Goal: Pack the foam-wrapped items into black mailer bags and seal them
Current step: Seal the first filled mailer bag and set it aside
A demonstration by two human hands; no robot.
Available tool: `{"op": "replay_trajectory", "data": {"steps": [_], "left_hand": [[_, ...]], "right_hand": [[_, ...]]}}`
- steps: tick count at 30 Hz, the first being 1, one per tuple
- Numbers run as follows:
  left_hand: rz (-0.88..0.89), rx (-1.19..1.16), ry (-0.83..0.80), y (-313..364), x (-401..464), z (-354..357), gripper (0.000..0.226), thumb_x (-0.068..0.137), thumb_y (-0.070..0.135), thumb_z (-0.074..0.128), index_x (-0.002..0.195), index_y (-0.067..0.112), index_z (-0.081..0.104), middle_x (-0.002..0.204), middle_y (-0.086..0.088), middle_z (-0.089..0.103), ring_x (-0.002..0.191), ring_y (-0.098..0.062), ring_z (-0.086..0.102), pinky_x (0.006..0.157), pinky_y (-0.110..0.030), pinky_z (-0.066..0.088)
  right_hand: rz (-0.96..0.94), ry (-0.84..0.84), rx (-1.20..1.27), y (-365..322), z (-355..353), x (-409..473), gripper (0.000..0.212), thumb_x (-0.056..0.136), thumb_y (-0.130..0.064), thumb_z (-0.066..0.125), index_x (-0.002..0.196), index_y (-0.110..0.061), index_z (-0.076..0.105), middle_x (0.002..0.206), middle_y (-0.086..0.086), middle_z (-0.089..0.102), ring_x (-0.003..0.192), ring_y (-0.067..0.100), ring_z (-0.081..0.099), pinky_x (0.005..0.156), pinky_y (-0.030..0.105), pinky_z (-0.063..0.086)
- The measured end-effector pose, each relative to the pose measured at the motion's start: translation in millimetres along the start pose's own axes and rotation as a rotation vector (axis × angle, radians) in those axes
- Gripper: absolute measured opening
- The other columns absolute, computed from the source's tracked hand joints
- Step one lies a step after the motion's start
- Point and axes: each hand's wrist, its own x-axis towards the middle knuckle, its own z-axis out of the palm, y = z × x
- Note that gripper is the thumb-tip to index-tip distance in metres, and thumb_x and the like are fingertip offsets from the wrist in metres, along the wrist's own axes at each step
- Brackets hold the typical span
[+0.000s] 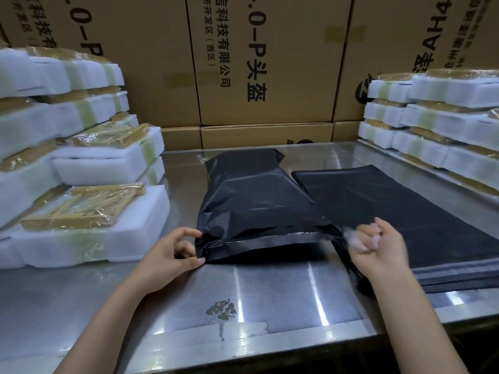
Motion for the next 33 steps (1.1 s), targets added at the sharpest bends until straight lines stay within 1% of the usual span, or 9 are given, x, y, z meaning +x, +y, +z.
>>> {"op": "replay_trajectory", "data": {"steps": [4,8,10,13,16,20,24,29,33], "left_hand": [[-0.025,0.023,-0.037,2.1,-1.6,-4.8,0.04,0.079,-0.005,0.07,0.107,0.02,0.057,0.062,0.004,0.059,0.055,-0.008,0.053,0.059,-0.016,0.043],[-0.048,0.237,0.208,9.7,-5.8,-3.6,0.039,0.074,0.001,0.063,0.105,0.023,0.057,0.076,0.005,0.054,0.057,-0.005,0.049,0.062,-0.025,0.042],[0.128,0.356,0.41,28.7,-9.8,5.5,0.04,0.068,0.028,0.061,0.107,0.026,0.058,0.083,0.01,0.049,0.067,0.001,0.048,0.063,-0.02,0.037],[0.485,0.339,0.317,67.1,-9.4,28.0,0.059,0.074,0.053,0.06,0.129,0.031,0.051,0.108,0.017,0.05,0.099,0.009,0.049,0.083,-0.008,0.038],[0.597,0.395,0.16,90.7,11.7,31.7,0.069,0.074,0.051,0.07,0.135,0.023,0.052,0.128,0.013,0.052,0.118,-0.004,0.047,0.102,-0.016,0.034],[0.623,0.356,0.238,93.7,40.8,3.3,0.019,0.076,0.01,0.077,0.095,0.013,0.077,0.088,0.002,0.073,0.084,-0.013,0.066,0.078,-0.036,0.053],[0.667,0.573,0.241,83.0,67.1,-17.3,0.008,0.082,0.011,0.072,0.088,0.014,0.076,0.081,0.002,0.071,0.075,-0.012,0.064,0.068,-0.03,0.052],[0.125,1.134,0.451,55.8,107.9,-58.8,0.019,0.093,0.015,0.054,0.108,0.013,0.064,0.106,-0.005,0.06,0.096,-0.024,0.057,0.074,-0.036,0.048],[-0.187,1.545,0.205,37.4,112.9,-53.1,0.081,0.089,0.036,0.055,0.148,0.003,0.012,0.15,-0.016,0.02,0.139,-0.031,0.023,0.109,-0.046,0.027]], "right_hand": [[0.05,-0.069,0.309,-14.9,-12.0,-6.1,0.041,0.099,-0.024,0.04,0.059,-0.022,0.031,0.042,-0.007,0.028,0.031,0.008,0.018,0.031,0.019,0.017],[0.156,-0.205,-0.024,12.0,21.8,-10.2,0.045,0.097,-0.028,0.038,0.053,-0.021,0.033,0.042,-0.007,0.02,0.042,0.005,0.006,0.036,0.016,0.01],[0.226,-0.292,-0.189,38.8,48.3,-11.0,0.044,0.102,-0.031,0.033,0.06,-0.02,0.031,0.04,-0.007,0.026,0.035,0.004,0.014,0.036,0.015,0.014],[0.386,-0.43,-0.44,81.7,89.7,-16.3,0.043,0.103,-0.041,0.029,0.068,-0.017,0.039,0.047,-0.005,0.036,0.041,0.008,0.035,0.042,0.018,0.032],[0.616,-0.606,-0.524,105.7,118.8,-16.8,0.074,0.095,-0.066,0.019,0.099,-0.006,0.063,0.078,0.009,0.066,0.072,0.017,0.061,0.064,0.025,0.051],[0.705,-0.722,-0.535,104.3,122.6,3.5,0.098,0.086,-0.077,0.006,0.131,-0.001,0.051,0.123,0.02,0.062,0.122,0.026,0.053,0.112,0.036,0.033],[0.576,-0.771,-0.809,99.1,106.1,24.7,0.087,0.087,-0.075,0.006,0.125,-0.016,0.057,0.126,0.006,0.064,0.119,0.02,0.059,0.098,0.035,0.045],[0.225,-0.609,-0.948,73.2,89.5,41.0,0.052,0.101,-0.051,0.021,0.117,-0.021,0.06,0.108,-0.001,0.073,0.103,0.013,0.068,0.083,0.031,0.049],[-0.33,-0.398,-1.117,37.1,70.2,50.7,0.029,0.101,-0.02,0.04,0.094,-0.023,0.067,0.079,-0.011,0.074,0.084,-0.002,0.067,0.071,0.019,0.049]]}}
